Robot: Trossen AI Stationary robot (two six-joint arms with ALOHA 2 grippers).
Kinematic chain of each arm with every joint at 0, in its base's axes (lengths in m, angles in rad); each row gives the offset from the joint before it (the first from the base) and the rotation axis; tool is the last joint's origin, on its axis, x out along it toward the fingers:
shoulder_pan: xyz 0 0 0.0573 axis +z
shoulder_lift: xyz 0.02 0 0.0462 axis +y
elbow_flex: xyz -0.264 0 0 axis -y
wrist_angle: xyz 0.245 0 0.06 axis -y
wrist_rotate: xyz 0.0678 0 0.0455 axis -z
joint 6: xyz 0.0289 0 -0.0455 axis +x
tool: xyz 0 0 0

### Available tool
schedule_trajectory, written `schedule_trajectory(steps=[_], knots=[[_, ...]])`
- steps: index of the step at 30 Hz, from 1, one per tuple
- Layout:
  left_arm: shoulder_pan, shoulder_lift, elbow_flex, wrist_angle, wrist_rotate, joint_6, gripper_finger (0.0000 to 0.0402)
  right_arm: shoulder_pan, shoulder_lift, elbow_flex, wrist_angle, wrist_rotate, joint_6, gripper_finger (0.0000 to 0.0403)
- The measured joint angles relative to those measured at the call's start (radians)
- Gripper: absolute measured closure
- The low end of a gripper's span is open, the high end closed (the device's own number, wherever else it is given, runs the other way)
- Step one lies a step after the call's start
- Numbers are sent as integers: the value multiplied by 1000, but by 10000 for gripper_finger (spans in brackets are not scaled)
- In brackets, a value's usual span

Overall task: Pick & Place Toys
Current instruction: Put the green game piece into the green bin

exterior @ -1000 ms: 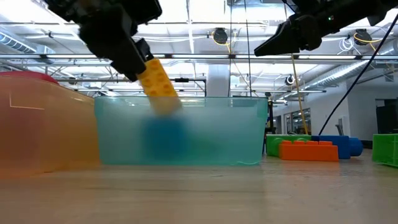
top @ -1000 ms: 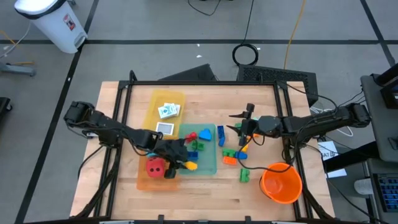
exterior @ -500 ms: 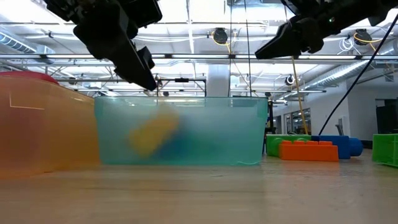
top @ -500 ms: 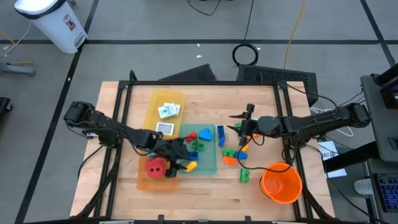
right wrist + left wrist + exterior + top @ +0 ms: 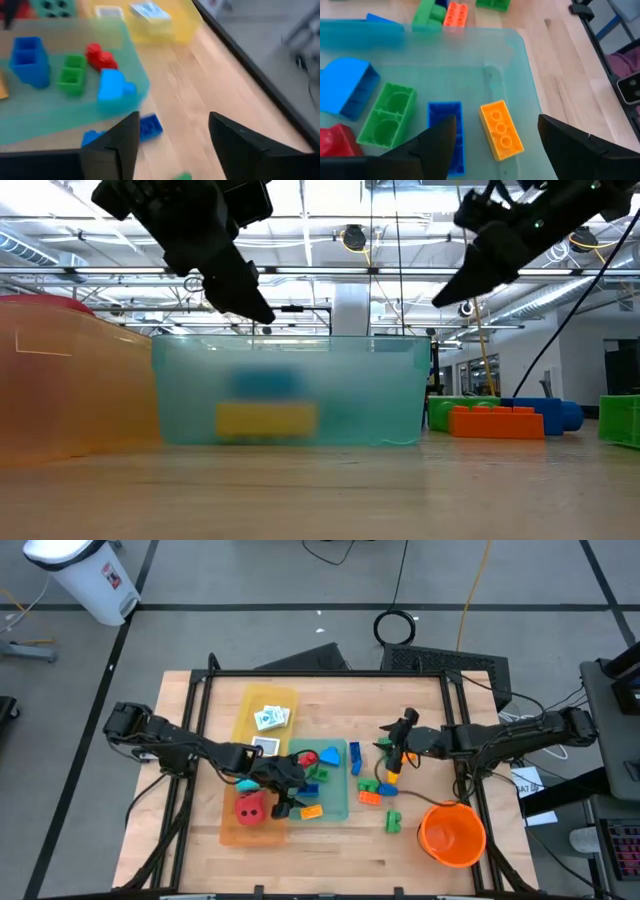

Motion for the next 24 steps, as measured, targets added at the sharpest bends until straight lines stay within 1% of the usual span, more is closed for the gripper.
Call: schedule_trajectory(steps=[3, 4, 7, 9, 13, 17, 19, 21, 24], knots=[[11, 0, 0, 10, 0, 0, 119, -38, 3, 5, -102, -5, 92, 169], [15, 0, 0, 12, -2, 0, 120, -56, 10, 5, -129, -24, 120, 160], [21, 0, 0, 11, -23, -7, 126, -125, 37, 5, -222, -129, 196, 140], [26, 0, 0, 13, -24, -7, 128, -170, 70, 5, -244, -196, 225, 135], [27, 0, 0, 21, -24, -8, 124, -239, 148, 5, -249, -283, 233, 140], [27, 0, 0, 24, -24, -8, 122, -271, 240, 5, -261, -293, 234, 154], [27, 0, 0, 24, -24, -8, 122, -288, 275, 5, -257, -323, 232, 160], [27, 0, 0, 24, -24, -8, 121, -303, 303, 6, -235, -344, 214, 165], [27, 0, 0, 24, -24, -8, 121, -323, 328, 6, -182, -343, 163, 170]])
